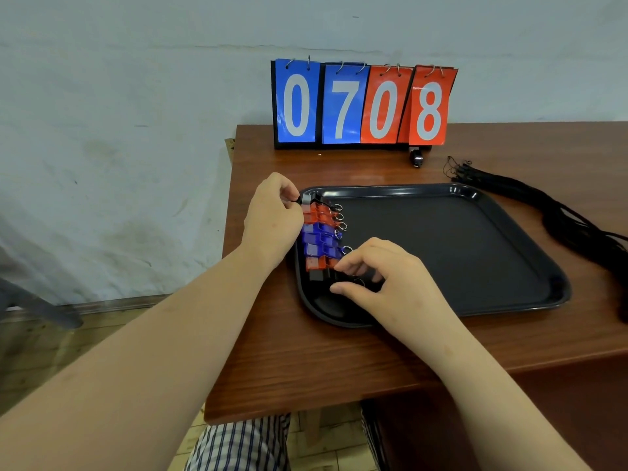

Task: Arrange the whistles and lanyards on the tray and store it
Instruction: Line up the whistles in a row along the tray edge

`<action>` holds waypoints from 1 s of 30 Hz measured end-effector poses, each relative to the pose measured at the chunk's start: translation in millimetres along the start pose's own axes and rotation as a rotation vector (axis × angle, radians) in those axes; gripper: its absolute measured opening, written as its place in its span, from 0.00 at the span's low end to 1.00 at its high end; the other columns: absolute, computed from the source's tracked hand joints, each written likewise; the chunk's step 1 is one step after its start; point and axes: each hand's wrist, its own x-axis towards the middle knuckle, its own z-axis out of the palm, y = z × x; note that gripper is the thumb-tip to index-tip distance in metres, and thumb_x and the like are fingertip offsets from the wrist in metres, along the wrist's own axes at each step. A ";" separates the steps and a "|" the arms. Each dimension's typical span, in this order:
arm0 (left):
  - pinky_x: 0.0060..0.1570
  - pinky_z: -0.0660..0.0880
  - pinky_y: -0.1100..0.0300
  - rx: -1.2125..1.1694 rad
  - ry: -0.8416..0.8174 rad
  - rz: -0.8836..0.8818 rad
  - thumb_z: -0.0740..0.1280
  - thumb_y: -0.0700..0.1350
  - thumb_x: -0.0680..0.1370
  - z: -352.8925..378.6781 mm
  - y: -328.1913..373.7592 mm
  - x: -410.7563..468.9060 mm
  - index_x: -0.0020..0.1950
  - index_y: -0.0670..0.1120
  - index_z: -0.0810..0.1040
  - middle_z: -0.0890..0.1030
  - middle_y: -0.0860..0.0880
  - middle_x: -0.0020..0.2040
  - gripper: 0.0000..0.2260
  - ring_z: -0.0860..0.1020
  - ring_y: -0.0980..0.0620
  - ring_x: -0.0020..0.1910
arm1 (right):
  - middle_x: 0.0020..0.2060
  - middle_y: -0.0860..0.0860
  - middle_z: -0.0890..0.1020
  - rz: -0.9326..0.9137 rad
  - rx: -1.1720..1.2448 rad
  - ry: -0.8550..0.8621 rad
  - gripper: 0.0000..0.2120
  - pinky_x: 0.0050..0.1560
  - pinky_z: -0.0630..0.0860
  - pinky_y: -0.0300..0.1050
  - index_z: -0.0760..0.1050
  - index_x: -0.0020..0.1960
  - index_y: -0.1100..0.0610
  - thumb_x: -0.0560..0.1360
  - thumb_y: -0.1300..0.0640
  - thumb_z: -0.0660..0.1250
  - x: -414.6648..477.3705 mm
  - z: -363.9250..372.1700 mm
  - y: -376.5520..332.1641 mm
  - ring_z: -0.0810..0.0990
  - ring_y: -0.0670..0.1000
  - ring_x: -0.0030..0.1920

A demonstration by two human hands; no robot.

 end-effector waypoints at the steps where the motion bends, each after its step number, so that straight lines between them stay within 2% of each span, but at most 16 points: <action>1: 0.47 0.80 0.55 0.002 0.002 0.001 0.63 0.35 0.78 -0.1 -0.1 0.0 0.51 0.49 0.73 0.77 0.52 0.52 0.09 0.75 0.59 0.46 | 0.42 0.40 0.78 0.003 -0.003 0.002 0.11 0.46 0.68 0.28 0.82 0.51 0.49 0.70 0.49 0.76 0.0 0.3 0.0 0.75 0.41 0.48; 6: 0.45 0.78 0.59 0.005 -0.002 0.003 0.62 0.35 0.78 0.0 -0.7 -0.2 0.51 0.49 0.73 0.77 0.51 0.53 0.09 0.75 0.59 0.47 | 0.43 0.39 0.77 0.019 -0.026 0.002 0.11 0.45 0.67 0.29 0.82 0.53 0.48 0.71 0.49 0.75 0.8 1.5 -0.4 0.75 0.41 0.49; 21: 0.46 0.81 0.53 -0.023 -0.011 -0.012 0.61 0.35 0.78 -1.3 1.8 -1.6 0.51 0.49 0.73 0.75 0.53 0.52 0.09 0.75 0.58 0.47 | 0.46 0.37 0.76 0.009 -0.078 0.005 0.12 0.46 0.66 0.27 0.82 0.56 0.48 0.73 0.51 0.74 0.7 3.3 -0.2 0.73 0.39 0.49; 27: 0.45 0.79 0.58 -0.024 -0.010 -0.012 0.62 0.34 0.79 -0.6 2.0 -1.3 0.51 0.49 0.73 0.75 0.54 0.51 0.10 0.75 0.58 0.49 | 0.44 0.37 0.75 0.018 -0.077 -0.003 0.11 0.44 0.66 0.27 0.81 0.55 0.47 0.73 0.51 0.74 1.5 4.3 0.3 0.74 0.40 0.48; 30: 0.46 0.80 0.55 -0.021 -0.005 -0.009 0.62 0.34 0.78 -0.6 1.4 -0.9 0.51 0.49 0.73 0.75 0.53 0.52 0.09 0.75 0.58 0.48 | 0.45 0.38 0.76 0.027 -0.070 0.003 0.11 0.44 0.66 0.26 0.81 0.56 0.47 0.74 0.51 0.73 2.1 4.9 0.0 0.75 0.40 0.48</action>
